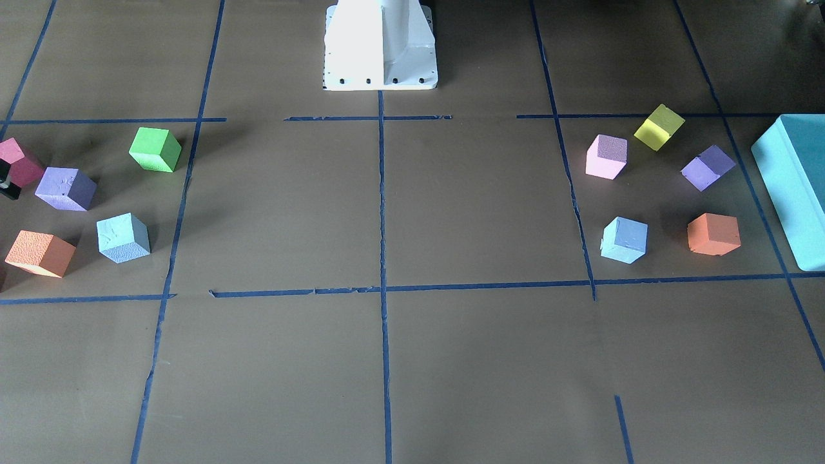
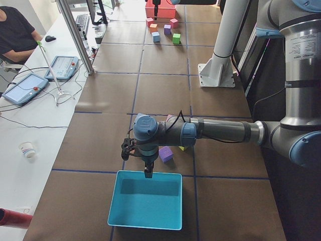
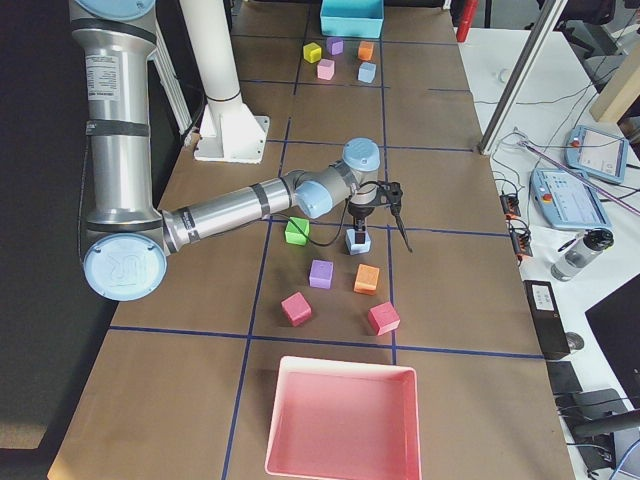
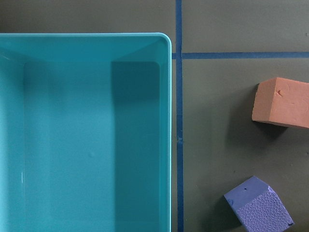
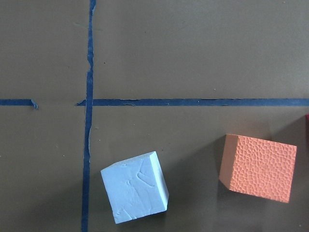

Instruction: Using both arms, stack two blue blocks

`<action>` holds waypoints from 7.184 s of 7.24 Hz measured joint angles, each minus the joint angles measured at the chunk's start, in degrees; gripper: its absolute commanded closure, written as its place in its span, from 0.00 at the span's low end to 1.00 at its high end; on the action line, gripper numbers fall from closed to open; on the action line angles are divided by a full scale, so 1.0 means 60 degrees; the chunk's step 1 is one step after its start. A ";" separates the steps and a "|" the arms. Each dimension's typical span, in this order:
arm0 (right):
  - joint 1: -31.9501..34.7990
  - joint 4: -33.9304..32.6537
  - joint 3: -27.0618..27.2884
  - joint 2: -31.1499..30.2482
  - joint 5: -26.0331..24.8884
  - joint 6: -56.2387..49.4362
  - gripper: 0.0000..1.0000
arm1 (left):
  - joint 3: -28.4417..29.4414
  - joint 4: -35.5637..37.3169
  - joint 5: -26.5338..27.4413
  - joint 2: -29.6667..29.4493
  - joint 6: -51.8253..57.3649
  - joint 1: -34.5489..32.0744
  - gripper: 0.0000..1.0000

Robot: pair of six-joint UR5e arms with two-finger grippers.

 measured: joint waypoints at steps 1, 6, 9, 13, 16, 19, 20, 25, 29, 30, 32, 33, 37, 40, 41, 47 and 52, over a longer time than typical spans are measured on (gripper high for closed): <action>-0.0515 0.0154 -0.0051 0.0077 -0.0443 0.0193 0.00 | 0.0000 0.0000 0.0000 -0.0009 -0.0006 0.0000 0.00; -0.1758 0.0153 -0.0792 0.0894 -0.1492 -0.0618 0.00 | 0.0002 0.0004 -0.0001 -0.0065 -0.0080 0.0002 0.00; -0.1645 0.0116 -0.1149 0.0930 -0.1556 -0.1638 0.00 | 0.0013 0.0014 -0.0004 -0.0066 -0.0093 0.0000 0.00; -0.1789 0.0161 -0.2034 0.1356 -0.1533 -0.1790 0.00 | 0.0011 0.0015 -0.0015 -0.0072 -0.0099 0.0008 0.00; -0.1880 0.0160 -0.2233 0.1383 -0.1358 -0.1773 0.89 | 0.0011 0.0015 -0.0015 -0.0079 -0.0137 0.0014 0.00; -0.1571 0.0158 -0.2046 0.1351 -0.0867 -0.1805 0.98 | 0.0011 0.0019 -0.0015 -0.0080 -0.0155 0.0014 0.00; -0.1339 0.0061 -0.1817 0.1351 -0.0647 -0.1796 0.98 | 0.0006 0.0025 -0.0015 -0.0080 -0.0157 0.0014 0.00; -0.2223 -0.2389 -0.1304 0.4110 -0.0603 0.0270 0.99 | 0.0000 0.0005 -0.0015 -0.0103 -0.0157 0.0015 0.00; -0.4678 -0.3019 -0.3433 0.7776 -0.2487 0.4376 0.98 | 0.0007 0.0000 -0.0012 -0.0128 -0.0149 0.0015 0.00; -0.5012 -0.3023 -0.4225 0.8449 -0.2764 0.4709 0.97 | 0.0016 0.0000 -0.0009 -0.0130 -0.0146 0.0015 0.00; -0.5296 -0.3018 -0.4788 0.8827 -0.2980 0.4854 0.93 | 0.0032 0.0010 -0.0014 -0.0134 -0.0143 0.0015 0.00; -0.5334 -0.3013 -0.4949 0.8854 -0.3020 0.4860 0.88 | 0.0043 0.0010 -0.0015 -0.0142 -0.0146 0.0018 0.00; -0.5339 -0.3000 -0.5206 0.8825 -0.3052 0.4766 0.06 | 0.0106 0.0014 -0.0015 -0.0298 -0.0157 0.0022 0.00; -0.5333 -0.2907 -0.5217 0.8846 -0.3052 0.4742 0.01 | 0.0100 0.0025 -0.0015 -0.0337 -0.0230 0.0024 0.00; -0.5287 -0.2699 -0.5190 0.8852 -0.3028 0.4761 0.01 | 0.0038 0.0000 -0.0022 -0.0353 -0.0303 0.0027 0.00; -0.3823 -0.4935 -0.2467 0.8103 -0.2438 0.4251 0.00 | -0.1883 -0.0327 0.0081 -0.1254 -0.0888 0.2660 0.00; -0.2187 -0.6235 -0.0103 0.5984 -0.1877 0.1175 0.00 | -0.0811 -0.2493 0.1963 -0.2335 -0.4185 0.5478 0.00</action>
